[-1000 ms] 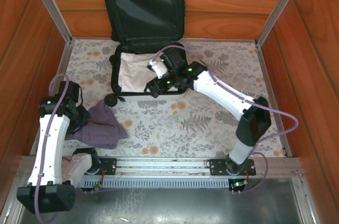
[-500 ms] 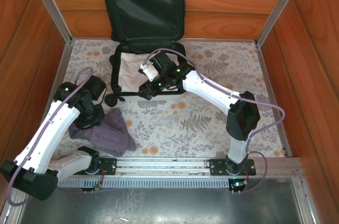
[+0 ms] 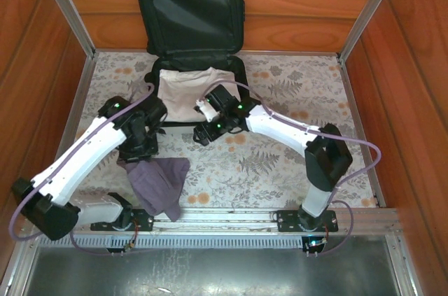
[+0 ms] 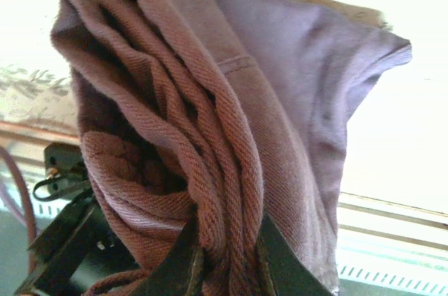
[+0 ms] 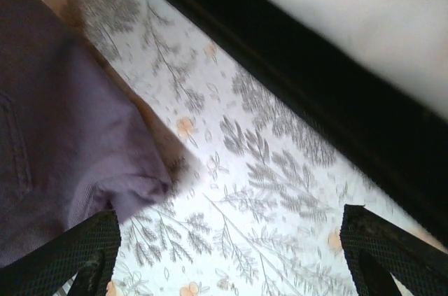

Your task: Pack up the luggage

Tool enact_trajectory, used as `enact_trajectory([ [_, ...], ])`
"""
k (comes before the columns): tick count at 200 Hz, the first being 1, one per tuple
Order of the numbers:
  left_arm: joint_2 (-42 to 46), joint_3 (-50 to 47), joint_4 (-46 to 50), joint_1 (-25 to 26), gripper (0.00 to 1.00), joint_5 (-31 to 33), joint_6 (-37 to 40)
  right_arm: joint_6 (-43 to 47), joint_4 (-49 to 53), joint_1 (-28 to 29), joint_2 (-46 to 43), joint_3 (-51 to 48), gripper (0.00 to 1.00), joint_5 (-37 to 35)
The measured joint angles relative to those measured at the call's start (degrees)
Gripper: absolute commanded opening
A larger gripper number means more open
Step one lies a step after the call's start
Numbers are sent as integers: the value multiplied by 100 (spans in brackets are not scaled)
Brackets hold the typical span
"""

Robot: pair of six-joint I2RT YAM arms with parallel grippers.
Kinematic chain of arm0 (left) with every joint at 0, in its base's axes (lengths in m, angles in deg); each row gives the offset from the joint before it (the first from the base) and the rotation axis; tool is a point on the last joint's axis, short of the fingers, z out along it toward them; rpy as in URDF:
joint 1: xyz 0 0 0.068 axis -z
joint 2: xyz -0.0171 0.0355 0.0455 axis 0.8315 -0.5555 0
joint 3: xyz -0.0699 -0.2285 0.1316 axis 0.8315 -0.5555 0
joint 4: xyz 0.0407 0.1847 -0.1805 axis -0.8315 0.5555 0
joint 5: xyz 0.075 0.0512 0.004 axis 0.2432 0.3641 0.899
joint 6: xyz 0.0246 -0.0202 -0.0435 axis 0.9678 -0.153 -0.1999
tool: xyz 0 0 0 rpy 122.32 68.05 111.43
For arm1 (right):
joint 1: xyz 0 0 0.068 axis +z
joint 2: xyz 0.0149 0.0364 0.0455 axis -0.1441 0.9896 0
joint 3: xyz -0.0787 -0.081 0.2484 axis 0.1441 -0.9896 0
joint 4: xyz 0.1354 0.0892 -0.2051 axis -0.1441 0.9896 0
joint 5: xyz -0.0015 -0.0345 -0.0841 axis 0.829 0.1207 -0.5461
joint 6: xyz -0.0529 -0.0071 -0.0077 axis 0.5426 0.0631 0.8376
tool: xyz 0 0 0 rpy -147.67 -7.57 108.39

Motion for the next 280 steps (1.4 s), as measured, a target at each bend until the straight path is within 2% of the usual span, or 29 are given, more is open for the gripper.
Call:
enact_trajectory([
  [49,-975,1058,-365,671,0,-35,9,-658,-404,0,-1228,-1292,88,-496],
  [102,-1834,2175,-817,1226,0,-304,26,-914,-358,-2,-2404,-1886,89,-1727],
  [130,-1982,2332,-1187,1335,0,-514,48,-957,-133,-4,-2863,-1939,90,-2181],
  [154,-1875,1871,-1484,1357,0,-678,33,-1058,-26,-9,-3038,-2103,90,-2378],
  [186,-1276,345,-1788,1412,0,-761,-188,-1084,70,-46,-2988,-2430,90,-2229],
  [189,-1189,195,-1805,1412,0,-754,-219,-1082,81,-46,-2962,-2439,93,-2194],
  [196,-984,-109,-1808,1412,0,-741,-297,-1080,83,-46,-2879,-2444,94,-2129],
  [230,-105,-1036,-1805,1268,0,-708,-481,-1025,-138,-48,-2184,-2424,95,-1567],
  [280,-17,-1749,-1985,837,0,-710,-468,-916,-411,-31,-802,-1773,99,-743],
])
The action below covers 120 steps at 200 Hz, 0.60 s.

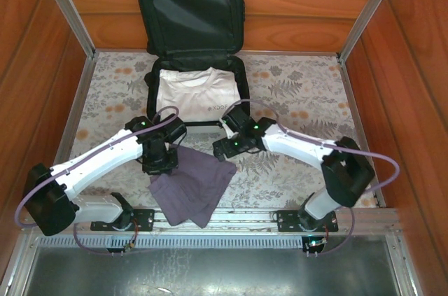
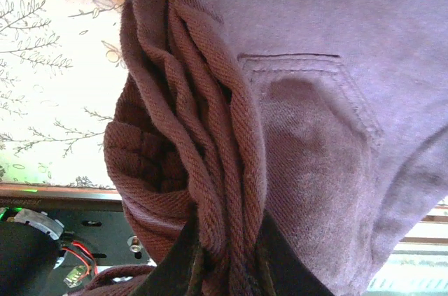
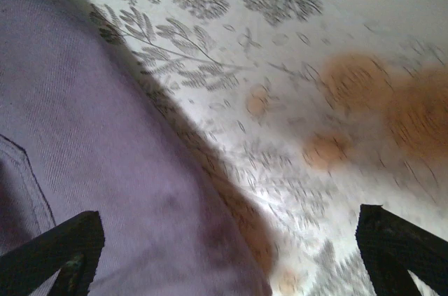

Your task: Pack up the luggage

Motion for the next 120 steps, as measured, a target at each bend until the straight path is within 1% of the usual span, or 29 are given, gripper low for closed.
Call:
enact_trajectory([
  [11,2,-72,-39,-55,0,0,13,9,-46,37,249,146,97,83],
  [33,28,-114,-85,-164,0,4,22,7,-74,177,588,234,91,155],
  [43,66,-125,-114,-238,0,9,28,0,-46,247,708,232,91,181],
  [46,79,-125,-125,-260,0,9,33,0,-44,269,734,232,88,184],
  [79,146,-131,-219,-494,0,48,68,-24,-7,501,1036,236,78,186],
  [94,146,-133,-238,-553,0,68,90,-55,20,592,1137,315,65,157],
  [97,146,-136,-240,-560,0,70,94,-52,26,605,1167,348,60,151],
  [108,142,-138,-256,-568,0,87,129,-109,50,669,1274,435,36,125],
  [120,131,-140,-278,-577,0,103,149,-136,70,721,1346,490,16,59],
])
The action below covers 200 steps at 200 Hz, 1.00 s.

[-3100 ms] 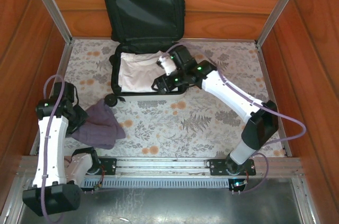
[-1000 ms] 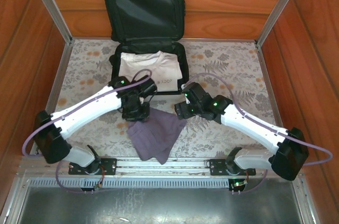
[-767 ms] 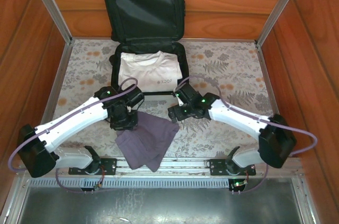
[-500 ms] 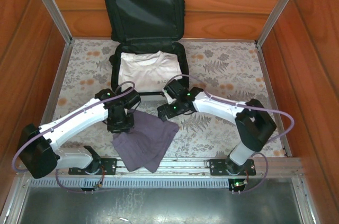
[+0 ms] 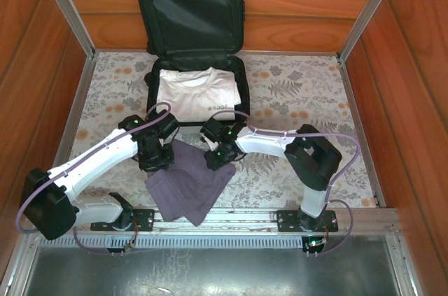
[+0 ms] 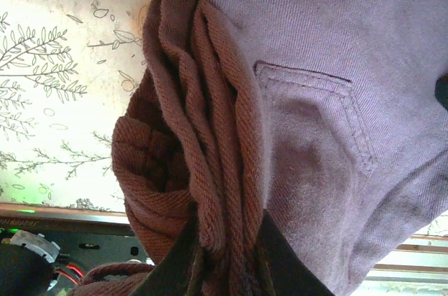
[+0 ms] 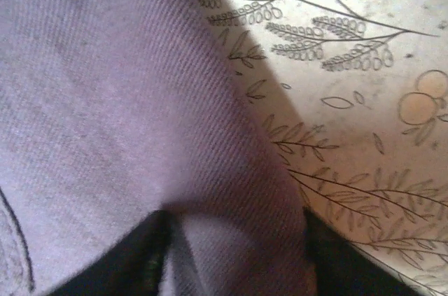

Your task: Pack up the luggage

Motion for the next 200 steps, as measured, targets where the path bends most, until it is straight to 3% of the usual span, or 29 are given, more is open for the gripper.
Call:
enact_trajectory([
  [13,-37,0,-33,-11,0,26,22,-138,11,50,20,-17,0,-55],
  [62,-627,166,-328,-9,0,173,103,-1248,138,122,-966,-1054,0,-664],
  [100,-1921,1364,-796,343,0,243,350,-2826,385,129,-2577,-2262,0,-1255],
  [106,-2175,1606,-863,409,0,251,398,-3058,466,129,-2780,-2393,6,-1366],
  [124,-2876,2223,-1019,555,0,251,540,-3622,778,129,-3298,-2669,44,-1679],
  [133,-3209,2459,-1069,595,11,280,608,-3779,1056,129,-3501,-2717,61,-1823],
  [139,-3386,2566,-1084,601,29,317,638,-3871,1292,127,-3633,-2739,69,-1908],
  [147,-3567,2627,-1104,599,54,385,675,-3930,1558,127,-3764,-2741,74,-2009],
  [160,-3668,2588,-1102,584,80,612,662,-3993,1974,125,-3950,-2702,80,-2157],
  [167,-3641,2516,-1102,570,99,769,647,-3985,2199,116,-4039,-2649,82,-2247],
  [200,-2734,1921,-1069,402,100,1412,553,-3543,2612,-267,-4422,-2343,86,-2365],
])
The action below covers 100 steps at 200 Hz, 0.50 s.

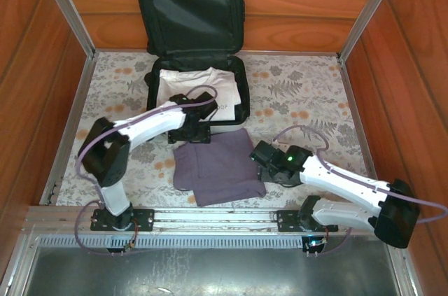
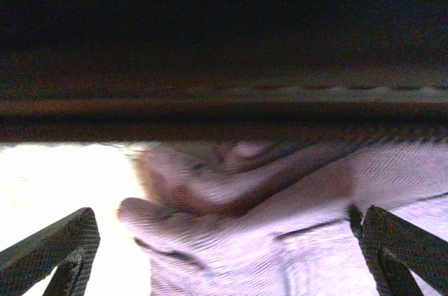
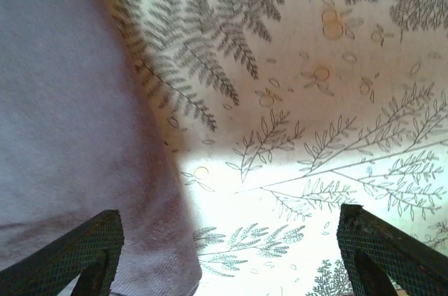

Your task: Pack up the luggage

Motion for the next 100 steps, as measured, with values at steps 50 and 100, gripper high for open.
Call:
enact_trajectory([
  [50,2623,-881,7,-466,100,378,-330,1480,-1056,-1294,291,229,87,1108],
  [100,3377,-2680,-151,-245,100,-426,-1591,2358,-2074,-1834,1687,649,89,2076],
])
